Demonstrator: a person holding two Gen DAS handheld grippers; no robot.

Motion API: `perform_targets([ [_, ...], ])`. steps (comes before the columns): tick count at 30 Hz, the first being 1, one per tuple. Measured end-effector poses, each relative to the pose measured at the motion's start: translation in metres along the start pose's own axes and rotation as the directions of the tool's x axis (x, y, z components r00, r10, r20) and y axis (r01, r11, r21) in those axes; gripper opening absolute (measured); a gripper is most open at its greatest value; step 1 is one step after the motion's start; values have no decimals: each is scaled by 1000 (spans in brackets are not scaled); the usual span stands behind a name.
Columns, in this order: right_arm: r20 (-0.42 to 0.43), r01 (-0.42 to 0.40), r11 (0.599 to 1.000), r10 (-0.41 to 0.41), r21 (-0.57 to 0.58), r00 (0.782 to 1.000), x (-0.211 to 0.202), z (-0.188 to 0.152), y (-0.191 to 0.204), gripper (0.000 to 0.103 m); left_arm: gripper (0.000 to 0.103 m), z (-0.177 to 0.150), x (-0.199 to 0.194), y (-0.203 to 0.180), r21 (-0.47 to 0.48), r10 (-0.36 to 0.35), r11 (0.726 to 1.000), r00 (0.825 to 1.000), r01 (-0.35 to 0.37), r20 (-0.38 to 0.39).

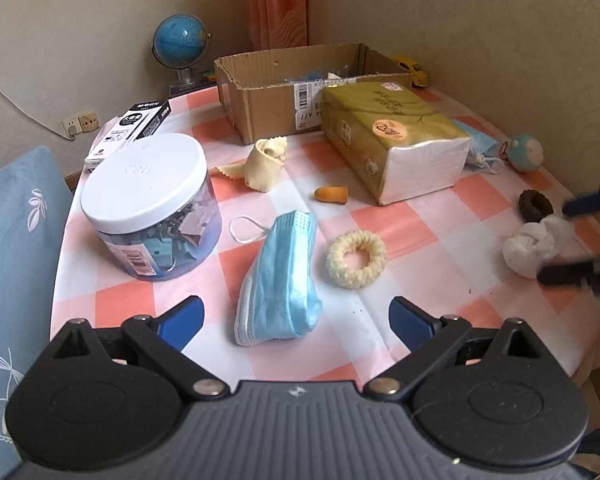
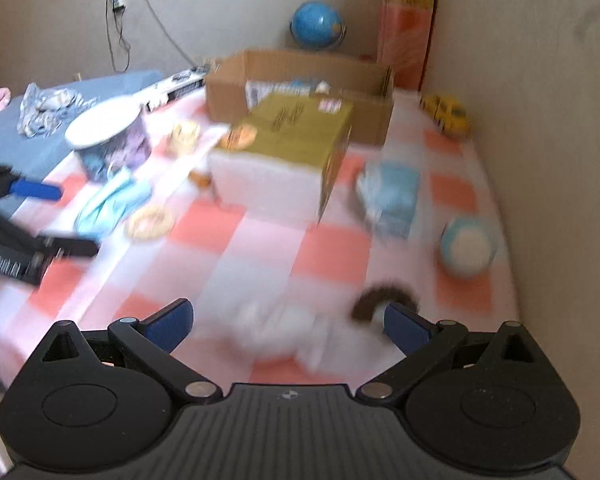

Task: Organize soft objects
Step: 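Grasp the blue face mask with left gripper while right gripper grasps white sock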

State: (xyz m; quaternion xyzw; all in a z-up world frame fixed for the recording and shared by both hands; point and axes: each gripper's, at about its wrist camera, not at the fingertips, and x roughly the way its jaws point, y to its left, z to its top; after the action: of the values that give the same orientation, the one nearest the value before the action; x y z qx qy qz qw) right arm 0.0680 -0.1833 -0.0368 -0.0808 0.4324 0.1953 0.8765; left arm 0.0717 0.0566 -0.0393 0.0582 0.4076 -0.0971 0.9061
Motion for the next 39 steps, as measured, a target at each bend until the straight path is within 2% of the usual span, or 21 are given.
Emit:
perform_targets([
  [5, -39, -28, 1000, 28, -14, 999, 14, -8, 9, 103, 99, -1, 1, -2, -11, -3, 1000, 1000, 3, -2],
  [11, -32, -67, 995, 65, -73, 997, 29, 5, 28, 103, 99, -1, 4, -2, -15, 2, 1000, 1000, -2, -9],
  [16, -37, -51, 988, 46, -148, 998, 41, 8, 41, 103, 99, -1, 12, 0, -8, 8, 1000, 1000, -8, -23],
  [22, -10, -62, 986, 61, -154, 998, 41, 5, 37, 103, 99, -2, 28, 9, -20, 12, 1000, 998, -13, -54],
  [26, 3, -62, 986, 64, -155, 998, 40, 4, 37, 103, 103, -4, 35, 20, -67, -27, 997, 997, 22, -69],
  [39, 36, -56, 987, 62, -149, 997, 38, -1, 37, 103, 103, 4, 41, 28, -23, -64, 998, 996, 63, -62],
])
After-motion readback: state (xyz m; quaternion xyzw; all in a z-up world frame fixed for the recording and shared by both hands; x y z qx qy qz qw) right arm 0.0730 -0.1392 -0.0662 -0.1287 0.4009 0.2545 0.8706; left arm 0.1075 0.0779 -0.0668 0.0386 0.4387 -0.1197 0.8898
